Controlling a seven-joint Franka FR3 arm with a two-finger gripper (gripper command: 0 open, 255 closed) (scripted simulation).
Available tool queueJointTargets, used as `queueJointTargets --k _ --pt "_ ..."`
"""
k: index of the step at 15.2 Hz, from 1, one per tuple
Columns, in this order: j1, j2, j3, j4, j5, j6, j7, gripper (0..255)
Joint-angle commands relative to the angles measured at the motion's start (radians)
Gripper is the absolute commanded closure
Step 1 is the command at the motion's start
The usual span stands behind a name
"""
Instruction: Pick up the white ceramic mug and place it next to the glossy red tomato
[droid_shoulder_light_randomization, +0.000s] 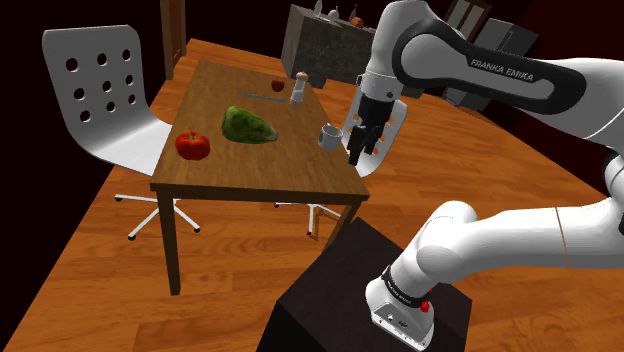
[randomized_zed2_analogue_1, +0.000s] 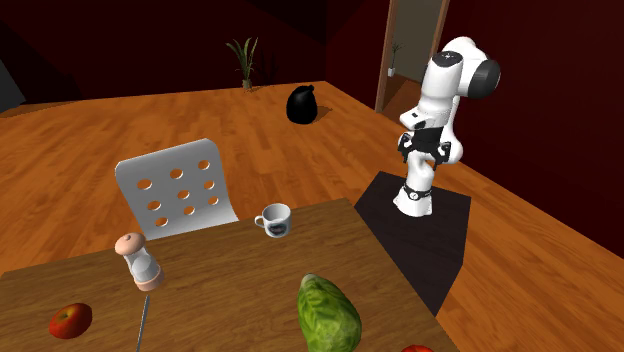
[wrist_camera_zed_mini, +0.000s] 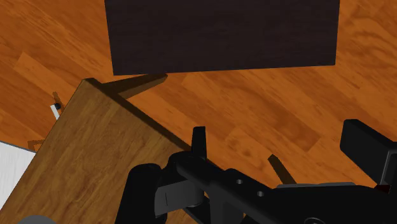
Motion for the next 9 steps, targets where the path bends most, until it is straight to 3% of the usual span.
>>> queueJointTargets --k 1,9 --pt "0.0 0.0 0.0 0.0 0.0 0.0 0.0 0" --pt "-0.055 0.205 -0.111 0.035 -0.094 0.184 -0.125 0"
